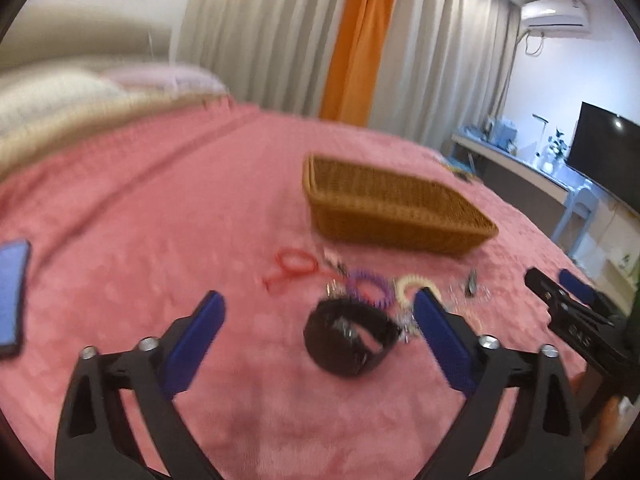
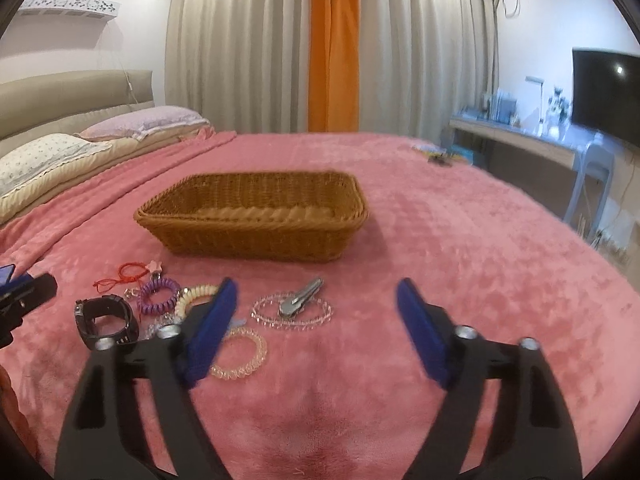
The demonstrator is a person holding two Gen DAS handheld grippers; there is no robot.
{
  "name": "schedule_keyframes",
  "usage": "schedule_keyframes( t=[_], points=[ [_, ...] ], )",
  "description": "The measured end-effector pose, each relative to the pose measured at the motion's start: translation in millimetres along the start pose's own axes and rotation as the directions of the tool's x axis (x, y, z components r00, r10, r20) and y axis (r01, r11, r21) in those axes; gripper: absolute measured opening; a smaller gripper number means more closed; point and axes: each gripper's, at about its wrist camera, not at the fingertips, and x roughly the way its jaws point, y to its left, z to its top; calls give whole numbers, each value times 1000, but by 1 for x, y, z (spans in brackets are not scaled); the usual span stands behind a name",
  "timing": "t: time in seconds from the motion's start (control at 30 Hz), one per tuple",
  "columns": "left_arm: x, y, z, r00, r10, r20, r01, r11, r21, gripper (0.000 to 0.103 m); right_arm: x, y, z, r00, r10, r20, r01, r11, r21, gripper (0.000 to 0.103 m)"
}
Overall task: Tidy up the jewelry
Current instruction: 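Grasp the black watch with the left tool while the right tool grasps the silver hair clip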
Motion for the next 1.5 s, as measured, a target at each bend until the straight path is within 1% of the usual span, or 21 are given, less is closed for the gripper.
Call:
schedule_keyframes(
  t=[0.07, 0.17, 0.23, 0.3, 0.33, 0.37, 0.43, 0.5, 0.53, 0.57, 0.63, 0.77, 0.83, 0.9, 1.0, 1.07, 1.13, 1.23, 1.33, 1.43, 1.5],
  points=[
    [5, 8, -4, 998, -23, -52, 21, 999, -36, 78, 6, -3, -2, 999, 16, -28, -15, 1000, 11, 58],
    [6, 12, -7, 996, -39, -82, 34, 998, -62, 75, 13, -7, -4, 998, 33, -62, -32, 999, 26, 51],
    [9, 10, -6, 994, -36, -106, 30, 998, -53, 74, 15, -9, -4, 996, 37, -80, -34, 999, 37, 47],
    [14, 6, -5, 989, -34, -142, 28, 999, -43, 72, 21, -14, -4, 990, 60, -131, -53, 997, 56, 40],
    [18, 3, -5, 986, -35, -164, 29, 999, -38, 67, 23, -17, -4, 985, 73, -154, -64, 996, 66, 36],
    [22, 1, -6, 981, -39, -188, 33, 999, -35, 63, 26, -20, -4, 980, 92, -179, -79, 994, 79, 35],
    [27, 0, -7, 975, -51, -217, 42, 998, -47, 63, 32, -26, -3, 966, 131, -221, -110, 988, 105, 35],
    [34, -1, -7, 970, -49, -238, 38, 998, -53, 59, 40, -28, -1, 957, 150, -250, -124, 985, 117, 35],
    [35, -3, -7, 969, -44, -243, 32, 998, -51, 54, 43, -28, -1, 953, 156, -261, -127, 984, 122, 35],
    [39, -4, -6, 968, -34, -250, 22, 999, -50, 54, 47, -26, 0, 949, 158, -274, -128, 984, 123, 35],
    [44, -4, -3, 967, -24, -253, 11, 998, -54, 54, 55, -20, 3, 946, 149, -288, -124, 987, 104, 35],
    [48, -5, 1, 971, -15, -240, 3, 999, -50, 54, 63, -3, 15, 947, 156, -281, -140, 987, 76, 35],
    [50, -6, 2, 970, -4, -243, -6, 999, -39, 54, 75, 4, 17, 938, 143, -315, -128, 990, 66, 35],
    [53, -7, 1, 969, -2, -248, -6, 999, -32, 54, 86, 4, 17, 928, 153, -339, -132, 987, 87, 34],
    [54, -10, 1, 970, 6, -243, -10, 1000, -17, 54, 101, 2, 15, 917, 138, -374, -106, 989, 104, 34],
    [55, -12, 1, 970, 16, -241, -18, 1000, -5, 54, 111, 0, 11, 906, 129, -404, -91, 990, 112, 22],
    [55, -14, 0, 970, 17, -241, -18, 1000, 0, 54, 116, -4, 9, 900, 140, -413, -94, 987, 131, 20],
    [56, -13, -1, 970, 17, -243, -17, 1000, -1, 54, 113, -9, 8, 903, 156, -401, -104, 983, 150, 19],
    [55, -10, -2, 969, 8, -246, -12, 1000, -12, 48, 107, -13, 7, 908, 169, -384, -114, 980, 162, 19],
    [54, -6, -4, 969, -10, -249, 2, 999, -34, 48, 100, -15, 9, 916, 172, -363, -119, 980, 162, 19],
    [54, -5, -4, 968, -10, -251, 1, 999, -38, 48, 89, -16, 9, 920, 171, -351, -122, 980, 159, 19]
  ],
)
